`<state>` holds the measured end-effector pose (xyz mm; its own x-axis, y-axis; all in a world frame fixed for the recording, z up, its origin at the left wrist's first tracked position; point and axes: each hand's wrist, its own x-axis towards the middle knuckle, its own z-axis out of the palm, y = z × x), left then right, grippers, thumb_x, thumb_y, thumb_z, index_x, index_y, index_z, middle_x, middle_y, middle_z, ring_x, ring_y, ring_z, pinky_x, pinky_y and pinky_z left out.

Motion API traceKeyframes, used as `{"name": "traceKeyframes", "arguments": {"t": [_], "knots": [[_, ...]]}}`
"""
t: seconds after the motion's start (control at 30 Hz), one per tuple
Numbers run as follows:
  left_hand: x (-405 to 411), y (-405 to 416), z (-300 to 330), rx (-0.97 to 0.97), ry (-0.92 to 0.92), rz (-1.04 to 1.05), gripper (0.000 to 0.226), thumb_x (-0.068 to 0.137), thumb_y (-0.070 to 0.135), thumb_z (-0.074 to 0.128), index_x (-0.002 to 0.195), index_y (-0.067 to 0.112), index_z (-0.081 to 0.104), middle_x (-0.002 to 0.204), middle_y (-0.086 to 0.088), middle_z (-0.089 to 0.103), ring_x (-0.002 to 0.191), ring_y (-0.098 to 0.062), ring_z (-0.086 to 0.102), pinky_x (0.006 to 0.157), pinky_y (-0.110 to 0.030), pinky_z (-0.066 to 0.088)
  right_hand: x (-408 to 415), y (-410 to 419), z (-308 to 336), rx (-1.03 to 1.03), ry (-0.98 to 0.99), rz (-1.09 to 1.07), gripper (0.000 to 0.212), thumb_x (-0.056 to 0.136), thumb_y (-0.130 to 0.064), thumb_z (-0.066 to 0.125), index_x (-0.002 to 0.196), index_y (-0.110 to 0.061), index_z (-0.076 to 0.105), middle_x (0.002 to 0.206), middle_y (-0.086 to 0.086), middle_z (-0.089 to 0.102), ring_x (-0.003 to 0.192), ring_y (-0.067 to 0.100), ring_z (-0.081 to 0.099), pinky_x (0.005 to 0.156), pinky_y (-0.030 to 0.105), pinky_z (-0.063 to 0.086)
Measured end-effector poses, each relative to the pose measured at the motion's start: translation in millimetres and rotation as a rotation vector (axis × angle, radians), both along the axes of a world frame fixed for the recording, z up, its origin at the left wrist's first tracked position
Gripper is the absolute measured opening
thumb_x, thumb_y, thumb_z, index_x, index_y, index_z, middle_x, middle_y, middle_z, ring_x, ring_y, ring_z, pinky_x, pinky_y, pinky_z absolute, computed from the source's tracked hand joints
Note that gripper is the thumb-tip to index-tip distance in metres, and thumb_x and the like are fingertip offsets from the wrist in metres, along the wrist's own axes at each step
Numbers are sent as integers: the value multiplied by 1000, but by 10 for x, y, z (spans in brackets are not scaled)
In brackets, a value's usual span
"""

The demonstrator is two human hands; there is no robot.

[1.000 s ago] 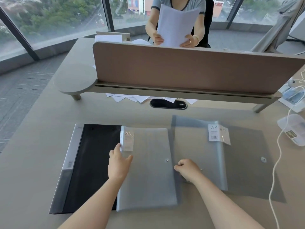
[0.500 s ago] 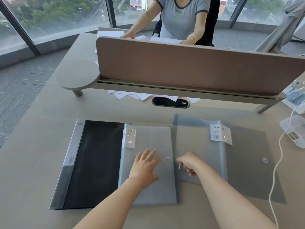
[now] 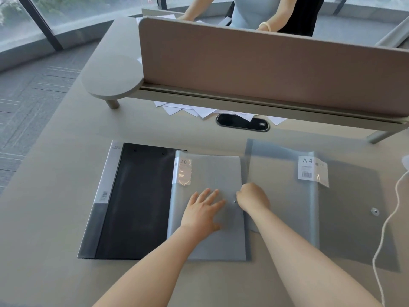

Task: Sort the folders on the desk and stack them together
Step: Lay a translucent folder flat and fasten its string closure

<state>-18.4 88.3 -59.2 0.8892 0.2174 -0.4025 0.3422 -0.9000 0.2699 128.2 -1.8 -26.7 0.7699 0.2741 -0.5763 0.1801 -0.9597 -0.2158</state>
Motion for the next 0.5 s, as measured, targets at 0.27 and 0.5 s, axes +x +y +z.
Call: {"name": "traceKeyframes", "arguments": {"t": [0.27, 0.5], "knots": [[-24, 13, -27, -8, -1, 9, 79, 88, 54, 62, 155, 39, 24, 169, 5, 5, 155, -21, 1, 124, -44, 2, -208, 101, -7, -112, -245, 370, 23, 91, -14, 49, 108, -13, 65, 113, 10, 68, 113, 31, 59, 86, 33, 48], [-13, -2, -11, -10, 2, 12, 77, 88, 55, 61, 154, 39, 24, 169, 6, 5, 155, -20, 1, 124, -44, 2, -247, 36, 22, -127, -376, 576, 22, 90, -8, 48, 99, -17, 66, 105, 6, 71, 116, 29, 49, 86, 37, 40]]}}
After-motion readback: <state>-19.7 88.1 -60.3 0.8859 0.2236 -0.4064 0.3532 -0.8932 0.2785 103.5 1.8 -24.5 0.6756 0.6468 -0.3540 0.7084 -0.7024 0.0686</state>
